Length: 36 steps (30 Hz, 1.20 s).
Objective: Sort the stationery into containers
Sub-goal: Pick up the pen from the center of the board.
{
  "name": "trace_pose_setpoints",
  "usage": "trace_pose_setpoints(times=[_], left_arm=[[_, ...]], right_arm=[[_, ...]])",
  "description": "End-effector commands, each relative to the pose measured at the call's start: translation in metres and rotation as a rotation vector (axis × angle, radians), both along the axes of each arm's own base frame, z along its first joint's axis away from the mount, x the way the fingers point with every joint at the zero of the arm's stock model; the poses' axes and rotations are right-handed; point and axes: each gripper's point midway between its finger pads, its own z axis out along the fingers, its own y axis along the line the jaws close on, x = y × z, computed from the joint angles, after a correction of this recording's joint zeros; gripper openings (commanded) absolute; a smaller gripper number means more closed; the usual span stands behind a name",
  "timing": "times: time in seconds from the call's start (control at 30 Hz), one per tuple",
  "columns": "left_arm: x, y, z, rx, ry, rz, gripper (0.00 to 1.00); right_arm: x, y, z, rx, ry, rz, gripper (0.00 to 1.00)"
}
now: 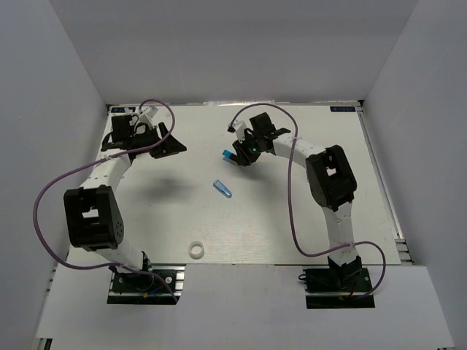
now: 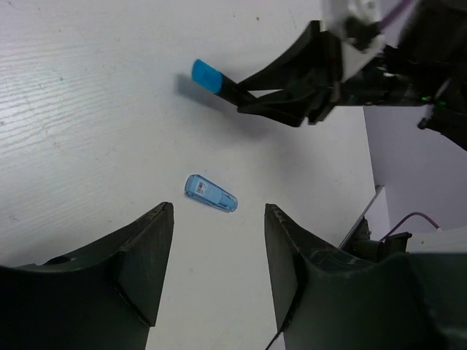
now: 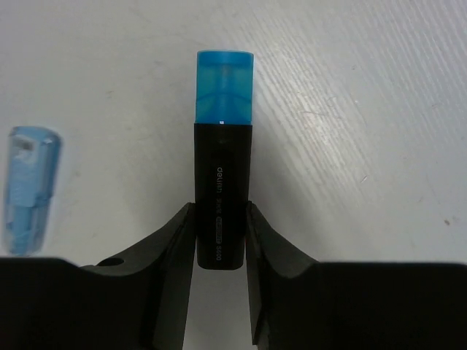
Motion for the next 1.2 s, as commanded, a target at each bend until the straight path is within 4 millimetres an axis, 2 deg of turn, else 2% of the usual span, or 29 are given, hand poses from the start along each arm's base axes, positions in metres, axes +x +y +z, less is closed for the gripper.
trace_pose_setpoints(times=[0.0, 0.03, 0.1, 0.13, 0.33, 0.4, 0.43, 0.47, 0.5, 0.57, 0.63, 0.83, 1.17], left_arm=[[-0.002, -0.010, -0.005, -0.053, 0.026, -0.015, 0.62], [-0.003, -0.013, -0.007, -0.056, 0.031, -0.023, 0.63], [-0.003, -0.018, -0.012, -0.063, 0.046, -0.030, 0.63], [-0.002, -0.018, -0.013, -0.064, 0.053, -0.029, 0.63], [-0.010, -0.041, -0.010, -0.137, 0.075, -0.116, 0.64], [-0.016, -0.050, 0.006, -0.239, 0.071, -0.177, 0.64], [-0.022, -0.053, 0.003, -0.275, 0.093, -0.188, 0.64], [-0.021, -0.056, 0.015, -0.327, 0.074, -0.207, 0.65], [-0.022, -0.057, 0.018, -0.345, 0.080, -0.207, 0.65], [-0.021, -0.057, 0.018, -0.343, 0.076, -0.198, 0.66], [-0.019, -0.054, 0.007, -0.306, 0.094, -0.171, 0.66], [-0.015, -0.054, 0.010, -0.294, 0.077, -0.173, 0.67], [-0.014, -0.055, 0.004, -0.272, 0.093, -0.163, 0.65]], right_arm=[[-0.014, 0.021, 0.069, 0.170, -0.056, 0.045, 0.00], [-0.019, 0.022, 0.083, 0.197, -0.063, 0.050, 0.00], [-0.031, 0.025, 0.093, 0.235, -0.043, 0.074, 0.00], [-0.036, 0.027, 0.104, 0.254, -0.048, 0.086, 0.00], [-0.063, 0.045, 0.128, 0.305, -0.037, 0.164, 0.00], [-0.067, 0.050, 0.130, 0.302, -0.051, 0.183, 0.00], [-0.070, 0.053, 0.130, 0.301, -0.052, 0.192, 0.00], [-0.070, 0.052, 0.130, 0.297, -0.057, 0.194, 0.00], [-0.072, 0.054, 0.132, 0.298, -0.065, 0.198, 0.00], [-0.076, 0.055, 0.133, 0.296, -0.069, 0.209, 0.00], [-0.079, 0.054, 0.134, 0.298, -0.070, 0.212, 0.00], [-0.090, 0.060, 0.140, 0.304, -0.089, 0.247, 0.00], [-0.097, 0.069, 0.150, 0.312, -0.131, 0.284, 0.00]])
